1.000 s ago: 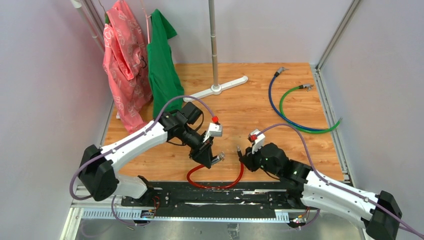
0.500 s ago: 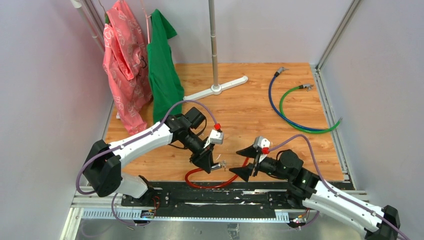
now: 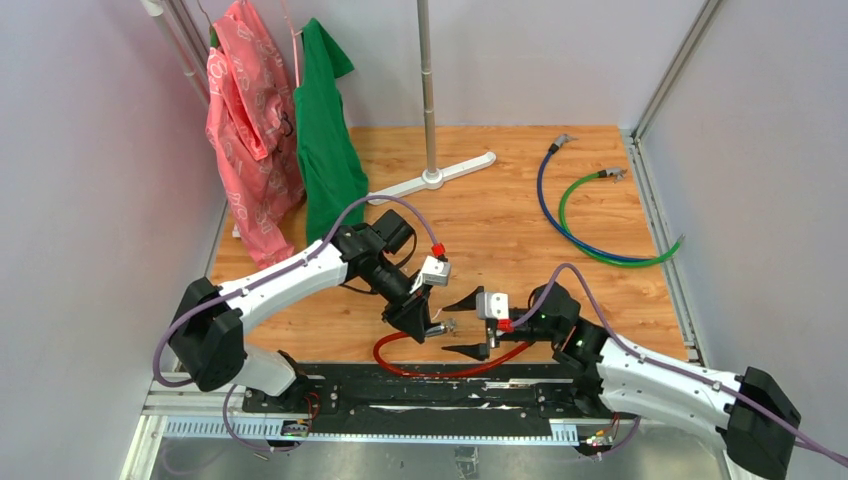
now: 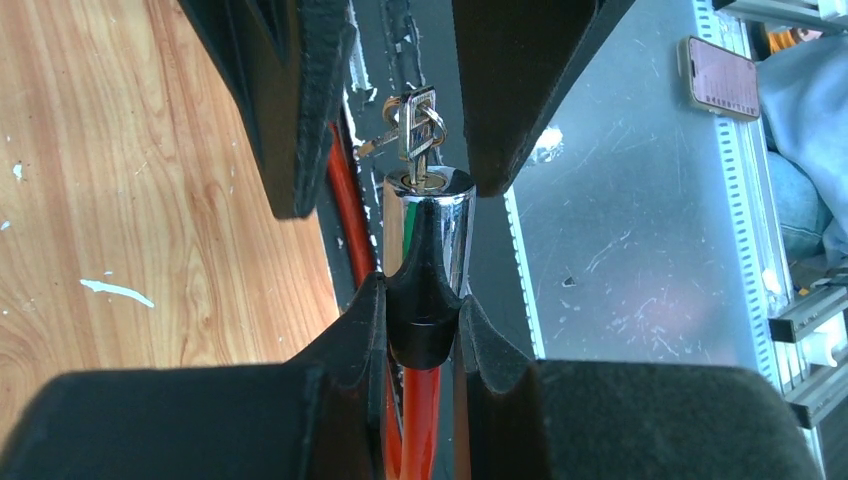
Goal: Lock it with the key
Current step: Lock the lock.
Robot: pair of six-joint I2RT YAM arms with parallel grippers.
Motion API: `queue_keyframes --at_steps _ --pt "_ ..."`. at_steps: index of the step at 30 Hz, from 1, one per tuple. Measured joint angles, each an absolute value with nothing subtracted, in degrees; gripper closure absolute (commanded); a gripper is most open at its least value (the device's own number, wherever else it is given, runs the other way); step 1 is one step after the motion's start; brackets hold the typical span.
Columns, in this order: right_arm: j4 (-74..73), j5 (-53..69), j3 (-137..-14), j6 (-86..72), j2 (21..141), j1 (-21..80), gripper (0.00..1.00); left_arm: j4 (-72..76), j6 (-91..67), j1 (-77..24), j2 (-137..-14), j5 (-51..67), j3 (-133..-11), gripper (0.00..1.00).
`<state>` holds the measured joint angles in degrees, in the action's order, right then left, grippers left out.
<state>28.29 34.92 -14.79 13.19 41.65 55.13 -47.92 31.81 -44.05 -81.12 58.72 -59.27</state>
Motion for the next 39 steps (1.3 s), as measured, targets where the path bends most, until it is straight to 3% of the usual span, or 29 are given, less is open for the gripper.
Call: queue_keyframes --at_steps 5,15,21,25,29,32,37,38,39 --pt "28.9 38.3 -17.8 17.0 45.4 55.1 0.43 -48.1 31.7 -44.2 -81.2 58.7 -59.3 1.00" --pt "28.4 40.9 -20.5 19.8 49.2 55.1 0.45 -48.4 31.3 -44.4 -82.0 58.8 -60.3 1.00" --pt "27.0 41.6 -21.5 21.0 49.8 55.2 0.65 -48.5 31.0 -44.5 -82.2 59.0 -60.7 1.00" --pt "24.9 42.1 -22.5 22.1 49.8 55.3 0.53 -48.8 30.8 -44.8 -82.8 59.2 -61.3 1.00" --pt "23.0 42.1 -22.7 23.4 49.4 55.3 0.52 -48.8 30.6 -44.8 -82.9 59.4 -61.7 1.00" --pt "22.1 42.0 -22.7 24.0 49.1 55.4 0.62 -48.9 30.5 -44.9 -83.0 59.7 -61.7 1.00" --pt "21.3 42.0 -22.7 24.4 49.0 55.4 0.97 -49.3 30.2 -45.7 -83.0 60.0 -61.7 1.00" --pt "21.3 42.0 -22.7 24.1 49.0 55.4 1.00 -49.4 30.2 -45.7 -83.0 60.0 -61.7 0.83" --pt "21.2 41.8 -22.8 23.9 49.0 55.4 1.00 -49.4 30.2 -45.7 -83.0 59.9 -61.7 0.55"
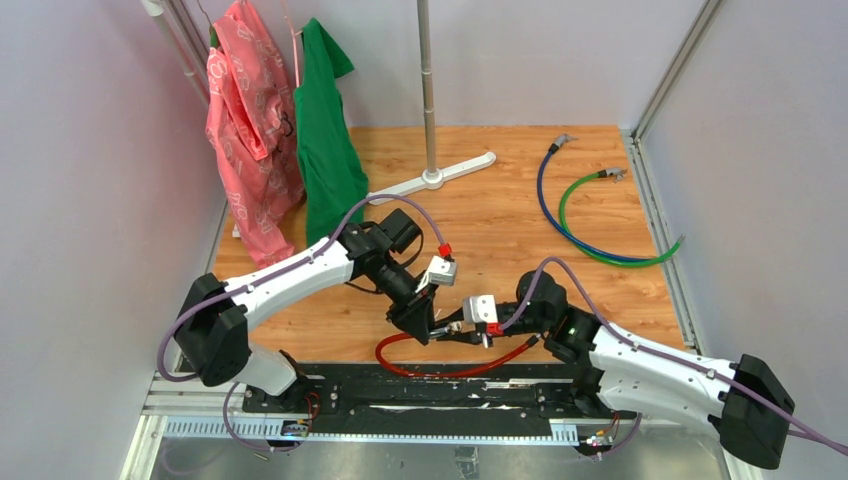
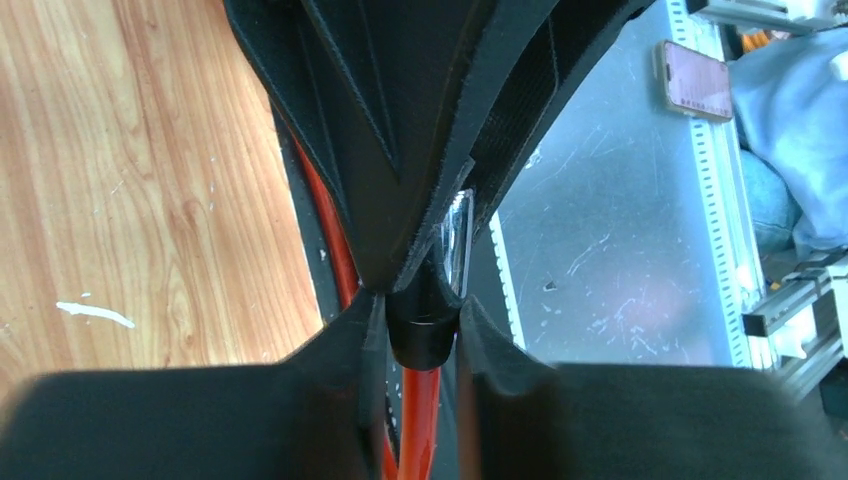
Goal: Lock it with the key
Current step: Lock the lock.
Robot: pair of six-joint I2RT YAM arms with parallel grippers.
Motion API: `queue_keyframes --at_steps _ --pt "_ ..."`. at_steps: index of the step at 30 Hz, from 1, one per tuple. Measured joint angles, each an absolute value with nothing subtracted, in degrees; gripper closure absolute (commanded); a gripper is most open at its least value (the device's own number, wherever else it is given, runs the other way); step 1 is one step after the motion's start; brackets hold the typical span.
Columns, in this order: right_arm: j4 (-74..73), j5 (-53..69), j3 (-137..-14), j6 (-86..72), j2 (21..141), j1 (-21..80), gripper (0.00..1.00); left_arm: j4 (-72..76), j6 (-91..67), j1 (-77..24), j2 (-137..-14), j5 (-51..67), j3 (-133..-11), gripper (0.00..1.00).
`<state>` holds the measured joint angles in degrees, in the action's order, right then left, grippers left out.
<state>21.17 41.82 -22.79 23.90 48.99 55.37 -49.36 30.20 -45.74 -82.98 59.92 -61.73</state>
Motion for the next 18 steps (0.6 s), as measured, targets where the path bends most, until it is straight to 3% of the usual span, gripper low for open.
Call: queue_keyframes --at_steps 1,2,5,13,18 --pt "20.9 41.5 -22.9 23.6 49.0 55.4 1.00 -49.4 30.2 -45.7 -83.0 59.7 -61.8 0.36" --pt "20.5 40.6 -23.0 22.7 48.9 55.4 1.00 -49.3 30.4 -45.8 -83.0 59.1 -62.0 0.30" --pt "19.2 35.1 -23.3 17.8 46.8 55.4 1.00 -49.4 30.3 -45.9 -82.9 55.4 -62.4 0.23" --pt "16.2 14.7 -20.0 -7.6 36.7 55.4 1.00 -39.3 28.2 -45.2 -72.2 38.2 -56.2 0.19" --pt "9.1 6.9 -20.4 -21.2 37.0 55.4 1.00 -29.4 23.5 -45.1 -70.9 34.3 -53.2 0.24"
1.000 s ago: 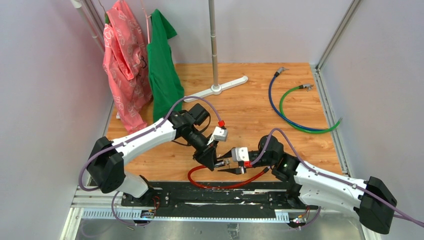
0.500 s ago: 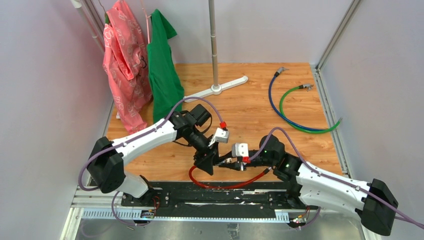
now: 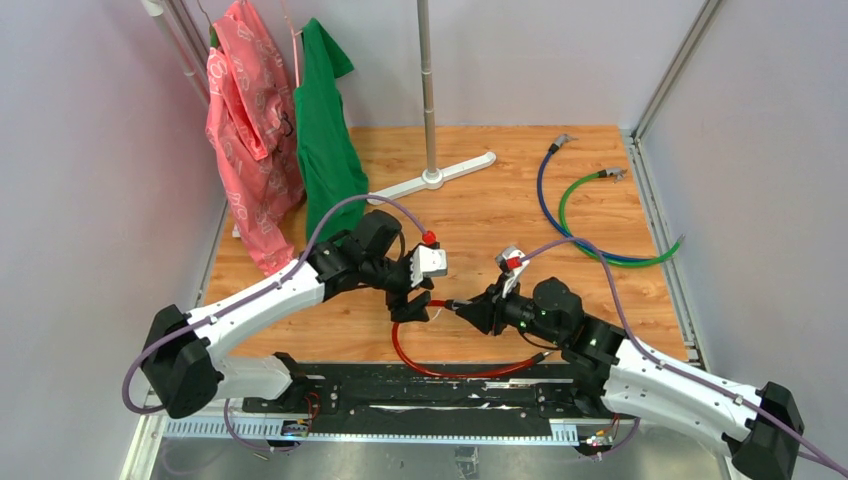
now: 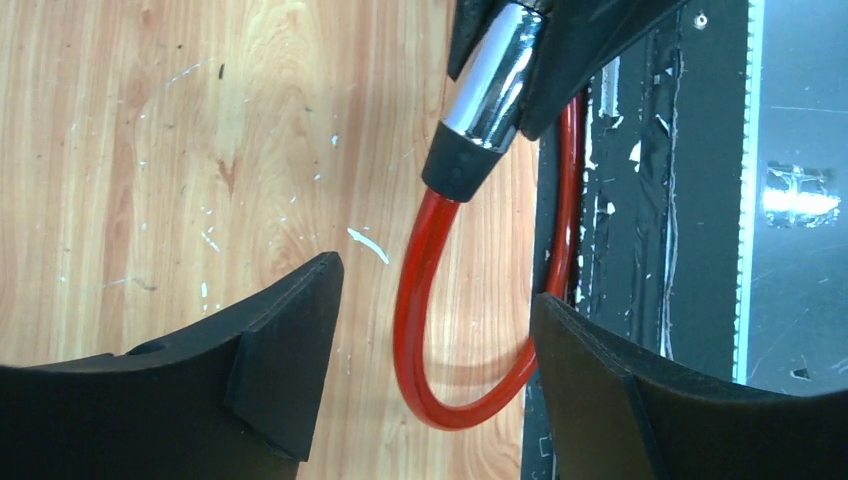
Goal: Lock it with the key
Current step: Lock the lock.
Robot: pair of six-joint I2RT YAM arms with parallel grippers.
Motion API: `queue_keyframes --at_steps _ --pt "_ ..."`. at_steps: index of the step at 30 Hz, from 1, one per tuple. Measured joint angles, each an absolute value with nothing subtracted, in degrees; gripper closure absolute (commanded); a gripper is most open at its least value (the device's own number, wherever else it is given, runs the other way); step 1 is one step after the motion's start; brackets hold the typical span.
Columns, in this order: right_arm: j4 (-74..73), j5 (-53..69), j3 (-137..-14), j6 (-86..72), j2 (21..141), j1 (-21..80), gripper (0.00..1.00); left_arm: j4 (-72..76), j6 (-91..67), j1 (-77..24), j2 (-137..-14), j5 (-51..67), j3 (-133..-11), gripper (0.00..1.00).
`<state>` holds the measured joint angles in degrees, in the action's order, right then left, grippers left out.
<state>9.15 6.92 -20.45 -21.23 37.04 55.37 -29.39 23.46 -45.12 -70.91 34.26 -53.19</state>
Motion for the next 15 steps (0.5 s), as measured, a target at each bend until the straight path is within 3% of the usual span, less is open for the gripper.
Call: queue_keyframes --at_steps 6,12,15 --pt "2.7 5.3 -24.9 -29.3 40.5 55.4 1.00 -22.7 19.1 -47.6 -70.9 36.3 -49.3 0.28" --pt "1.5 5.8 -25.8 -32.8 42.5 55.4 1.00 -13.4 14.3 -49.0 -71.2 36.8 -45.6 0.50" --pt "1.4 6.1 -25.8 -33.4 42.5 55.4 1.00 -9.8 13.0 -49.0 -71.7 37.0 -45.5 0.55"
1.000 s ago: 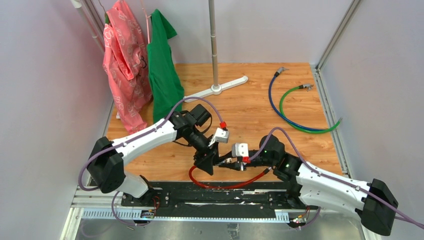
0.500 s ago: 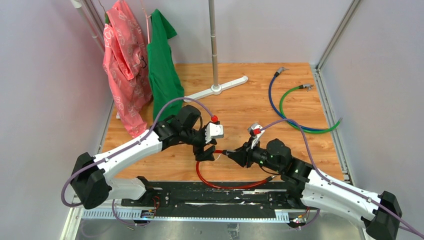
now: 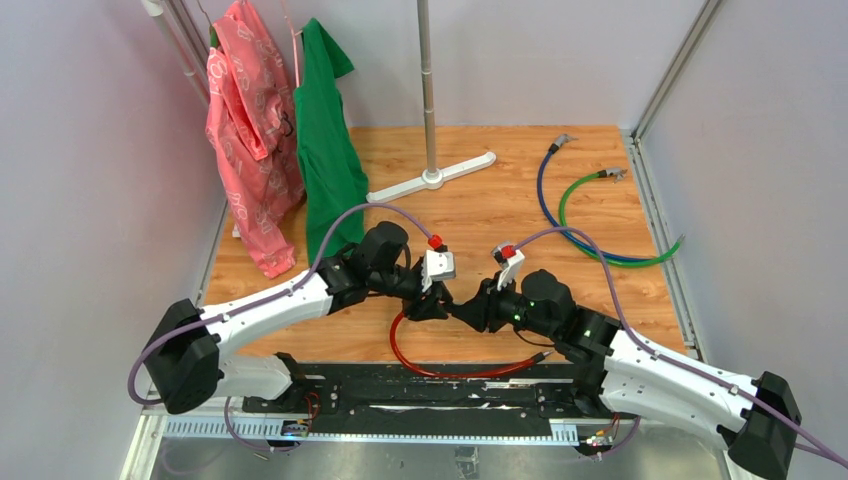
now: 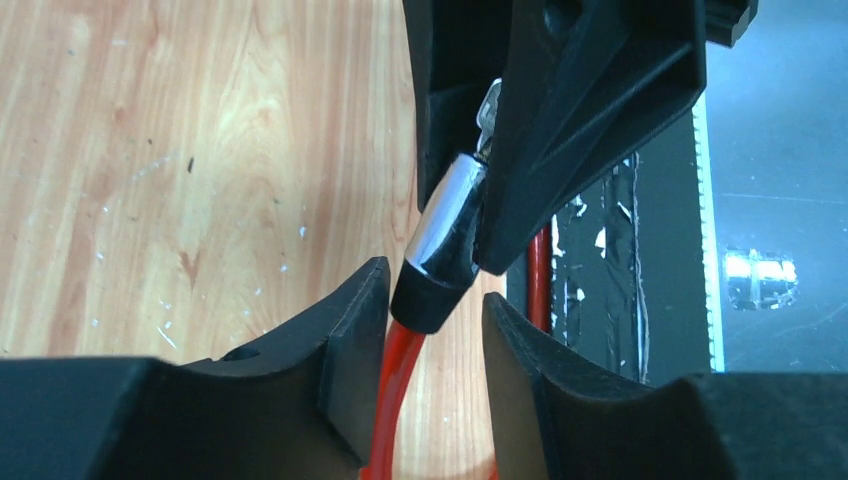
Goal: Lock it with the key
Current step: Lock the lock.
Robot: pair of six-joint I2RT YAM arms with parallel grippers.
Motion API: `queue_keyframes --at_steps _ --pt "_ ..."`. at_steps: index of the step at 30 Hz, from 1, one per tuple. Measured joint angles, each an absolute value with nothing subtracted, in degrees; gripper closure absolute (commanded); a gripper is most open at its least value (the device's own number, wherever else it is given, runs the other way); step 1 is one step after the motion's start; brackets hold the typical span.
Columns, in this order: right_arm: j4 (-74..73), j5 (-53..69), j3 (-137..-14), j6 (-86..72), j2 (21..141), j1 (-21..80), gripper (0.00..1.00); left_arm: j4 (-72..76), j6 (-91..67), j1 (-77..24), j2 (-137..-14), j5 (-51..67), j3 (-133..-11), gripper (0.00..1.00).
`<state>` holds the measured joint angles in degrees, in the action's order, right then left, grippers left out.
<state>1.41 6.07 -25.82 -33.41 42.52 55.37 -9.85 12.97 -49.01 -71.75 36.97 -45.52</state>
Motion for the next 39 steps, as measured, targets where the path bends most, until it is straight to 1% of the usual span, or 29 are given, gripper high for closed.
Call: queue_keyframes --at_steps 4,5,7,9,10,16,17,19,22,23,25,26,27,31,35,39 --pt "1.2 6.1 -25.8 -33.5 42.4 55.4 1.00 -7.8 12.6 -49.5 -71.9 37.5 -45.3 0.57" --pt "1.2 6.1 -25.8 -33.5 42.3 55.4 1.00 -7.6 12.4 -49.7 -71.9 37.7 -45.0 0.55" --pt "1.2 6.3 -25.8 -33.4 42.3 55.4 1.00 -7.3 12.1 -49.9 -71.9 38.0 -44.5 0.48" --pt "1.1 6.5 -25.8 -33.4 42.3 55.4 1.00 -7.4 11.9 -50.1 -71.9 38.2 -44.1 0.47" --pt "1.1 6.6 -25.9 -33.4 42.3 55.4 1.00 -7.4 12.1 -50.1 -71.9 38.3 -44.0 0.48" --pt "0.8 7.6 -26.4 -33.2 42.3 55.4 1.00 -7.3 13.5 -50.1 -72.5 37.8 -43.8 0.78" --pt "0.7 7.8 -26.4 -33.1 42.3 55.4 1.00 -7.3 13.5 -50.1 -72.6 37.8 -43.8 0.88" --pt "0.4 7.9 -26.5 -32.9 42.2 55.4 1.00 -7.5 14.5 -50.2 -72.7 38.0 -43.8 1.00" --pt "0.0 8.2 -26.5 -32.6 42.0 55.4 0.99 -8.1 15.6 -50.4 -72.7 38.3 -43.7 1.00" --pt "-0.2 8.1 -26.5 -32.5 41.9 55.4 0.93 -8.0 15.6 -50.4 -72.7 38.3 -43.7 1.00" --pt "-1.1 7.4 -26.8 -32.6 41.7 55.4 0.70 -7.6 14.8 -50.5 -72.6 37.8 -43.5 1.00" --pt "-2.4 6.5 -27.5 -32.8 41.8 55.4 0.60 -6.9 14.1 -50.6 -72.6 37.4 -43.2 1.00" --pt "-3.6 5.6 -28.1 -33.1 41.8 55.4 0.56 -6.0 13.4 -50.7 -72.6 37.0 -42.9 1.00" --pt "-15.2 -3.6 -33.0 -38.0 41.9 55.8 0.53 -1.8 9.0 -50.7 -70.7 32.6 -39.3 1.00" --pt "-33.3 -13.4 -37.9 -48.7 43.2 55.8 0.50 3.7 2.5 -49.7 -68.3 28.0 -31.8 1.00" --pt "-49.3 -16.3 -38.7 -61.4 46.3 55.8 0.46 8.4 -1.6 -49.6 -66.8 26.0 -28.8 1.00"
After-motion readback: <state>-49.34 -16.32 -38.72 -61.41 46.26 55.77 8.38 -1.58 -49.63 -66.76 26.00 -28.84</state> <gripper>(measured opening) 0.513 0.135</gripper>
